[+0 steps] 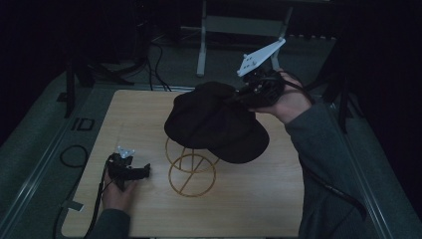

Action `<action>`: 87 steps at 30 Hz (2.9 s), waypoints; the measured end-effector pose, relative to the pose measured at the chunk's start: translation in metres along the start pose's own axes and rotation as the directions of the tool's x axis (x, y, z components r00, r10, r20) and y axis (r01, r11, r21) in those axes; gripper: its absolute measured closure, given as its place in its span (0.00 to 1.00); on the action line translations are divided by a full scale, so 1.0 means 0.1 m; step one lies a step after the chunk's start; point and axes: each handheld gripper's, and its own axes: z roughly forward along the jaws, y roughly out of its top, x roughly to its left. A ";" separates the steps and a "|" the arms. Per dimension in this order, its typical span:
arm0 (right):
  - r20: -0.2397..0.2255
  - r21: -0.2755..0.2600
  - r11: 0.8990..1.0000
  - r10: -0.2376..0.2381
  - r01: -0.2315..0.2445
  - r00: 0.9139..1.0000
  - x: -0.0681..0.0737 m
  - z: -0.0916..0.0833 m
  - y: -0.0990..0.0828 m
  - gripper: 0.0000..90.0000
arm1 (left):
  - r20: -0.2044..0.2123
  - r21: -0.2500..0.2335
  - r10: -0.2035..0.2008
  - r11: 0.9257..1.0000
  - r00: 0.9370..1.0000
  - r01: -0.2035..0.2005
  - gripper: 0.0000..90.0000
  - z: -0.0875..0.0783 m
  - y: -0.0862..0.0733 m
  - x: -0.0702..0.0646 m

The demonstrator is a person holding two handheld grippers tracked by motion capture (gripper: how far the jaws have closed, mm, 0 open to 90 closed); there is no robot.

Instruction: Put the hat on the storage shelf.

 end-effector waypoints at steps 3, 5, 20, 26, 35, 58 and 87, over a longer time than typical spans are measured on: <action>-0.014 -0.001 1.000 -0.006 0.006 1.000 0.02 0.05 0.03 0.95 | 0.000 0.000 -0.001 1.000 1.000 0.001 0.00 0.00 0.00 0.00; -0.024 -0.005 1.000 -0.016 0.015 1.000 0.04 0.08 0.04 0.95 | 0.000 -0.001 -0.001 1.000 1.000 0.001 0.00 0.00 0.00 0.00; -0.079 0.017 0.999 -0.036 0.037 0.996 0.13 0.29 0.05 0.95 | 0.002 0.003 0.000 1.000 1.000 0.000 0.00 0.00 0.00 0.00; -0.096 0.049 0.998 -0.039 0.044 0.995 0.15 0.43 0.02 0.95 | 0.003 0.003 0.000 1.000 1.000 0.000 0.00 0.00 0.00 0.00; -0.131 0.069 0.997 -0.029 0.039 0.991 0.17 0.60 -0.04 0.95 | 0.003 0.003 0.000 1.000 1.000 0.000 0.00 0.00 0.00 0.00; -0.183 0.099 0.994 -0.032 0.051 0.983 0.22 0.81 -0.14 0.91 | 0.002 0.002 0.000 1.000 1.000 0.000 0.00 0.00 0.00 0.00; -0.227 0.129 0.987 -0.065 0.096 0.972 0.31 0.88 -0.13 0.75 | 0.003 0.005 0.001 1.000 1.000 -0.002 0.00 0.00 0.00 0.00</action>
